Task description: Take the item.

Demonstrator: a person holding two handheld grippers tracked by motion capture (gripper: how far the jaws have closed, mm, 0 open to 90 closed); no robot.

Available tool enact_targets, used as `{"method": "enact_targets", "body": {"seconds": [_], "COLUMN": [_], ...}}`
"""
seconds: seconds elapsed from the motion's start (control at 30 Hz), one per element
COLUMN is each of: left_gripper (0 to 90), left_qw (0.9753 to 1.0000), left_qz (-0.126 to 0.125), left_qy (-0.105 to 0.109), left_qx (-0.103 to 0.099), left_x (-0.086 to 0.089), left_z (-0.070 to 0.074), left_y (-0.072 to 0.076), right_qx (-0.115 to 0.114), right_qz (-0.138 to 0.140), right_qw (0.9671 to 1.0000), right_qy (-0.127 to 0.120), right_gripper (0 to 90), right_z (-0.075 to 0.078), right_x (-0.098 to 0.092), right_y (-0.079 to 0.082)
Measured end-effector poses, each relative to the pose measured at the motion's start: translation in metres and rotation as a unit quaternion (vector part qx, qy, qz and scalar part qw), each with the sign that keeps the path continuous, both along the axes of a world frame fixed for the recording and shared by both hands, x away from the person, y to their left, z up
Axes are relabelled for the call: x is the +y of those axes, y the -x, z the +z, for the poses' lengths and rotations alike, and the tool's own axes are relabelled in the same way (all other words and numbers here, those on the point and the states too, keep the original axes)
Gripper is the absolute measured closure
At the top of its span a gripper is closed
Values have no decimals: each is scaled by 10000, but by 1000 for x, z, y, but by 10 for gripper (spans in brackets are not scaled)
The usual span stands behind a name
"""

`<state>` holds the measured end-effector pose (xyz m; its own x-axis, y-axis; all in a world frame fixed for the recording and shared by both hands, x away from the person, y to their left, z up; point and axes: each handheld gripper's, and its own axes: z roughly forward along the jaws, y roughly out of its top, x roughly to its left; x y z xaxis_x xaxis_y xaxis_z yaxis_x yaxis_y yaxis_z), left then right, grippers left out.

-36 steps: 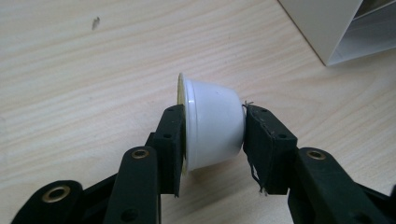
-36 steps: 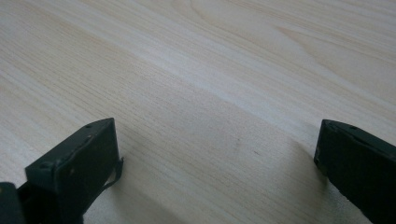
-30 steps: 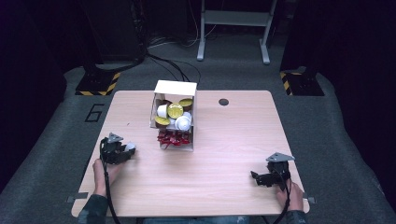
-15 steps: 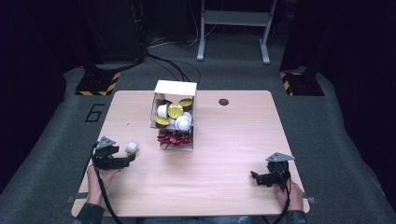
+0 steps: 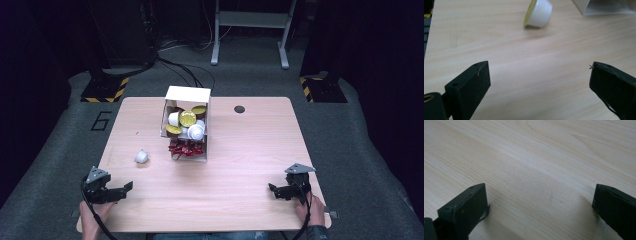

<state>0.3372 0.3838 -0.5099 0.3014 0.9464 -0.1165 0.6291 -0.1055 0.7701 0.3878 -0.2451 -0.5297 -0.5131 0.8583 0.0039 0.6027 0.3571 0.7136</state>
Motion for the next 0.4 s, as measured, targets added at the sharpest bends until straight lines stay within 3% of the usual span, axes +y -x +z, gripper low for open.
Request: {"method": "enact_targets", "body": {"seconds": [0.23,0.4], "left_gripper": [0,0], "left_qw": [9994,9978], "left_qz": [222,235], "left_qy": [-193,-588], "left_qx": [197,176], "left_x": [2,-2], "left_z": [-21,-23], "left_y": [-1,-10], "right_qx": [-1,0], "right_qz": [1,0], "right_qw": [10000,10000], "right_qy": [0,0], "right_gripper": [0,0], "right_z": [0,0], "right_x": [0,0], "right_y": [0,0]}}
